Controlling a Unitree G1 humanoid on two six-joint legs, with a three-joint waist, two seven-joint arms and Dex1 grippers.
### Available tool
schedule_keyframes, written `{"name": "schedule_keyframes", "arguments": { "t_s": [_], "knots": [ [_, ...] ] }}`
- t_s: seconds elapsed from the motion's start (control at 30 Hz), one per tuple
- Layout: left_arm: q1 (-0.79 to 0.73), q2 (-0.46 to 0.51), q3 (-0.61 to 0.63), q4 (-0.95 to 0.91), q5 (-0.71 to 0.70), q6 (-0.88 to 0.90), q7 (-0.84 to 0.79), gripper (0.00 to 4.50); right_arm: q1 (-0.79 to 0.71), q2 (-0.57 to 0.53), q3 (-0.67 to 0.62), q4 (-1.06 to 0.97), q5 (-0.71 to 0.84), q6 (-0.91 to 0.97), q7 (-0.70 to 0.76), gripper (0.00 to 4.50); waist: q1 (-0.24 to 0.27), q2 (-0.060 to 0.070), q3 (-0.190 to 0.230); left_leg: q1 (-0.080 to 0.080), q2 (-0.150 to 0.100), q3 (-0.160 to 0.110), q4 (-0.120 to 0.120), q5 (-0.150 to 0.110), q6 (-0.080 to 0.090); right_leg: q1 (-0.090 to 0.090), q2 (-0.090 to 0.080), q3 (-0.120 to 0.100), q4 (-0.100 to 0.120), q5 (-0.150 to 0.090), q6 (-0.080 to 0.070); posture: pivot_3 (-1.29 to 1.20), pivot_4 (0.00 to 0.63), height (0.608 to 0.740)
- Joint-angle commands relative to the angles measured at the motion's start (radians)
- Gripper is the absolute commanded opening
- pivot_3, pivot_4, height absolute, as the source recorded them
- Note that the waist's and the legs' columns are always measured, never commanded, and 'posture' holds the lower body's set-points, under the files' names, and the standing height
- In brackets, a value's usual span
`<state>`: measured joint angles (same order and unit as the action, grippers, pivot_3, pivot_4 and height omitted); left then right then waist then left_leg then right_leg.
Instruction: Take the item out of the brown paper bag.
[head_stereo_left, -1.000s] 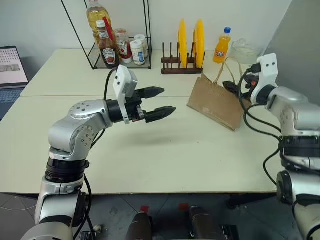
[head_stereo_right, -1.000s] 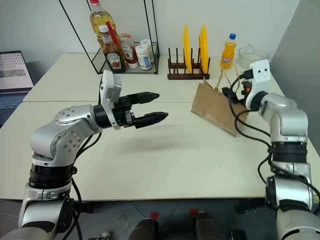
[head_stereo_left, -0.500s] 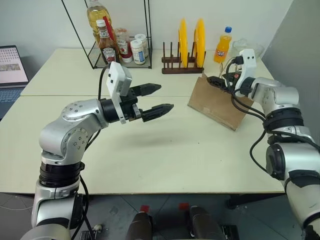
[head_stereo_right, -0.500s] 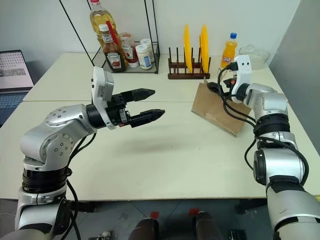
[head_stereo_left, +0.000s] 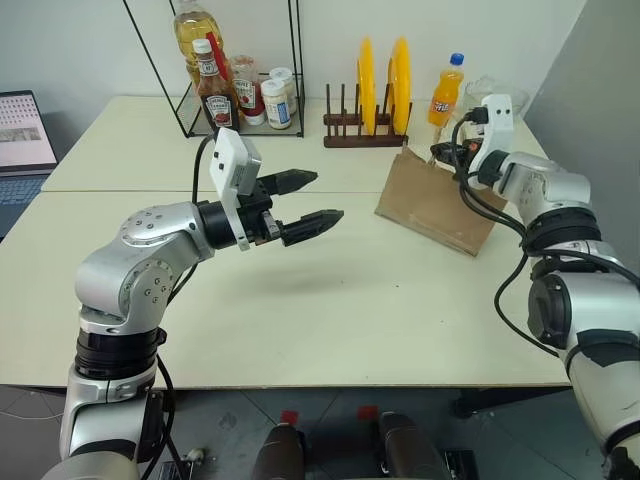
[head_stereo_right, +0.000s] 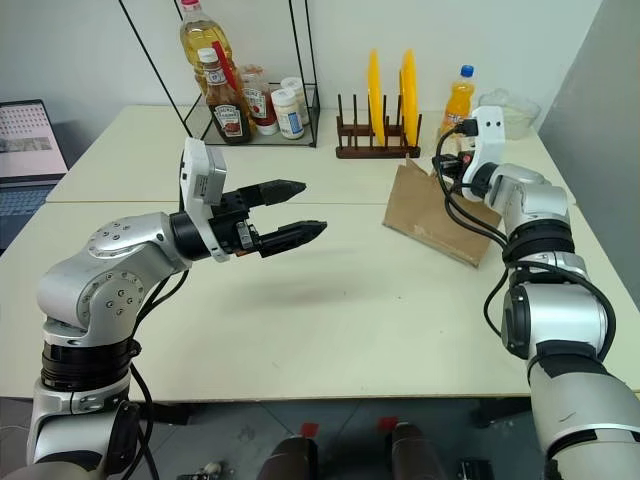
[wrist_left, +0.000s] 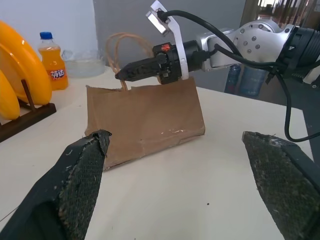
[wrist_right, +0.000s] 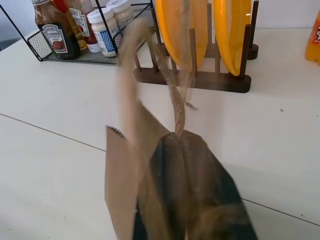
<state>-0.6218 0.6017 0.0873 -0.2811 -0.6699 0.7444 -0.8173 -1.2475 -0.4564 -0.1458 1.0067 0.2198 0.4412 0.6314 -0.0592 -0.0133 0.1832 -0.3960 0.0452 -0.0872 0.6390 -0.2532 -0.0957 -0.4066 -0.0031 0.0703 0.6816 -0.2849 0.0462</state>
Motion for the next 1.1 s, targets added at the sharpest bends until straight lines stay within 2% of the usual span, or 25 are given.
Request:
{"name": "schedule_keyframes", "arguments": {
  "t_s": [0.03, 0.23, 0.4, 0.6, 0.93, 1.1],
  "knots": [
    [-0.014, 0.008, 0.022, -0.015, -0.003, -0.028, 0.001, 4.5, -0.04, -0.012, -0.031, -0.031, 0.021, -0.012, 0.012, 0.03, 0.0, 0.0, 0.0, 0.0, 0.0, 0.0, 0.0, 0.0, 0.0, 0.0, 0.0, 0.0, 0.0, 0.0, 0.0, 0.0, 0.15, 0.74],
    [-0.007, 0.002, 0.018, -0.02, -0.004, -0.036, 0.005, 4.5, -0.03, 0.003, -0.033, -0.089, 0.037, 0.01, 0.057, 0.03, 0.0, 0.0, 0.0, 0.0, 0.0, 0.0, 0.0, 0.0, 0.0, 0.0, 0.0, 0.0, 0.0, 0.0, 0.0, 0.0, 0.15, 0.74],
    [0.035, 0.008, 0.052, -0.066, -0.034, -0.004, 0.036, 4.5, -0.02, 0.041, -0.029, -0.212, 0.082, 0.069, 0.109, 0.03, -0.009, 0.003, 0.002, 0.0, 0.0, 0.0, 0.0, 0.0, 0.0, -0.001, 0.0, 0.0, 0.001, 0.0, 0.0, 0.0, 0.15, 0.74],
    [0.203, 0.005, 0.174, -0.199, -0.097, 0.049, 0.165, 4.5, -0.027, 0.135, 0.001, -0.295, 0.098, 0.092, 0.127, 0.03, -0.022, 0.003, 0.002, -0.001, 0.0, 0.0, -0.001, 0.0, 0.0, -0.002, 0.0, 0.0, 0.001, 0.0, 0.0, 0.0, 0.15, 0.74],
    [0.407, 0.027, 0.357, -0.371, -0.21, 0.093, 0.329, 4.5, -0.127, 0.313, 0.066, -0.177, 0.082, 0.004, 0.198, 0.03, -0.024, 0.003, 0.003, -0.002, 0.0, -0.001, 0.0, 0.0, 0.0, -0.003, 0.0, -0.001, 0.001, 0.0, 0.0, 0.0, 0.15, 0.74],
    [0.505, 0.033, 0.42, -0.441, -0.259, 0.09, 0.388, 4.5, -0.147, 0.367, 0.107, -0.131, 0.068, -0.025, 0.264, 0.03, -0.021, 0.003, 0.003, -0.002, 0.0, -0.001, 0.0, 0.0, 0.0, -0.003, 0.0, -0.001, 0.001, 0.0, 0.0, 0.0, 0.15, 0.74]
  ]
}}
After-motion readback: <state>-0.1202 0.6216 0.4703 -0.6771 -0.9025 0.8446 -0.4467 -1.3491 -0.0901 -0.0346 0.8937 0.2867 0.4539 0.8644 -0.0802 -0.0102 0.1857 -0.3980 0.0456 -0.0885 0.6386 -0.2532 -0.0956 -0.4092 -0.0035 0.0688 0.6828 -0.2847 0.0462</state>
